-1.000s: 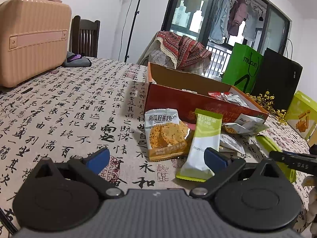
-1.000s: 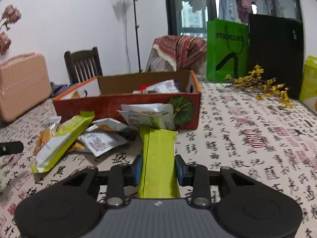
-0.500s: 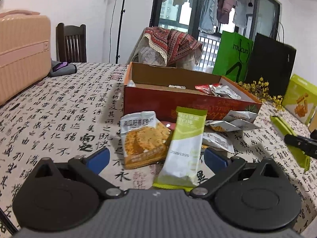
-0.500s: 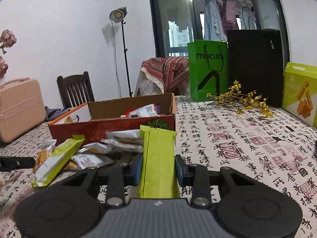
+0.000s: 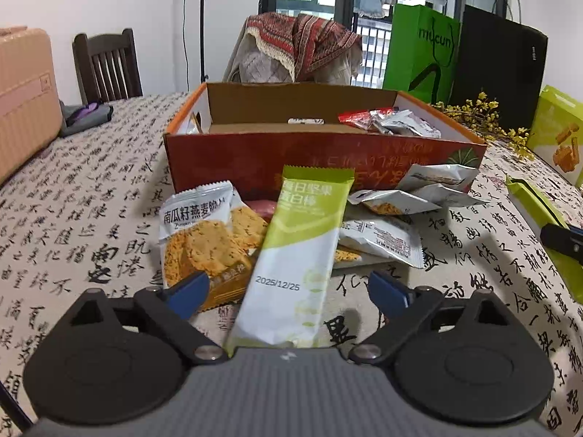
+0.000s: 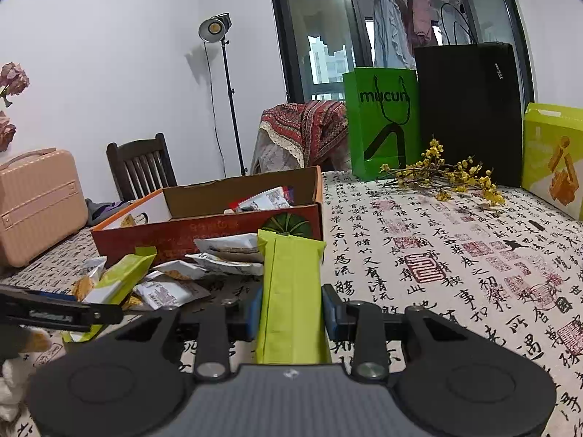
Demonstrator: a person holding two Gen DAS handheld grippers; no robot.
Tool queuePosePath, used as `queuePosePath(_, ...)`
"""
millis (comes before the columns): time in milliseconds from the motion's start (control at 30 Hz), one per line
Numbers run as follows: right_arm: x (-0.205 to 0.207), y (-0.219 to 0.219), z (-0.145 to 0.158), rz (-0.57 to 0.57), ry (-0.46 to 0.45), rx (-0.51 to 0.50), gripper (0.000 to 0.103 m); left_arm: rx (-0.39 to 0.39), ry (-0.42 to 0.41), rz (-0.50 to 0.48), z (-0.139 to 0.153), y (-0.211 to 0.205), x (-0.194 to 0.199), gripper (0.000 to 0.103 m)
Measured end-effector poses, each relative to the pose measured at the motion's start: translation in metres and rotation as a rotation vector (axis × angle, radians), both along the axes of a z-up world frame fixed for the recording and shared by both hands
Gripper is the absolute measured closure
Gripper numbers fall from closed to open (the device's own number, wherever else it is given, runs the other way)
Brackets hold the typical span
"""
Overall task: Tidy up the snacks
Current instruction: 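Grasp a green bar packet with the right tool while the left tool grasps a green-and-white bar packet, then carry both bar packets over the box and open both tools to drop them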
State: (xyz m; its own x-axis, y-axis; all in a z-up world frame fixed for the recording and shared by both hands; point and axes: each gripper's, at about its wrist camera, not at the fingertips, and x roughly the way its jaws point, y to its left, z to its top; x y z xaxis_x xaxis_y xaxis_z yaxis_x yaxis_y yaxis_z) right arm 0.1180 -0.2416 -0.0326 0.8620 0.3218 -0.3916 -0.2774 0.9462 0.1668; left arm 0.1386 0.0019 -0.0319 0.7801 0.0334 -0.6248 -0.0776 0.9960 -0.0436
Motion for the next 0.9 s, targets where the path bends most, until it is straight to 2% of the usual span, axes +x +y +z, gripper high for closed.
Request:
queuePosePath(133, 0.001, 0.003, -0.002, 0.01, 0.007, 0.001, 0.07, 0.005, 0.001, 0.021, 0.0, 0.002, 0.001, 0.02)
queuePosePath(200, 0.001, 0.004, -0.003, 0.014, 0.009, 0.002, 0.07, 0.008, 0.005, 0.018, -0.001, 0.002, 0.001, 0.036)
queuePosePath(233, 0.001, 0.005, -0.003, 0.017, 0.008, 0.002, 0.07, 0.015, 0.003, 0.019, -0.001, 0.001, 0.001, 0.041)
queuePosePath(267, 0.001, 0.005, -0.003, 0.02, 0.007, 0.002, 0.07, 0.022, 0.001, 0.017, -0.001, 0.001, 0.001, 0.053)
queuePosePath(300, 0.0, 0.005, -0.003, 0.021, 0.007, 0.002, 0.07, 0.021, 0.001, 0.006, -0.001, 0.0, 0.0, 0.059)
queuePosePath(400, -0.001, 0.006, -0.003, 0.021, 0.005, 0.001, 0.07, 0.026, -0.013, -0.006, 0.001, -0.002, -0.003, 0.064)
queuePosePath(633, -0.003, 0.005, 0.0, 0.018, 0.0, 0.003, 0.07, -0.002, -0.058, -0.021, 0.012, -0.001, -0.016, 0.064)
queuePosePath(900, 0.001, 0.011, 0.015, 0.046, -0.028, 0.012, 0.07, 0.004, -0.139, -0.03, 0.038, 0.001, -0.02, 0.064)
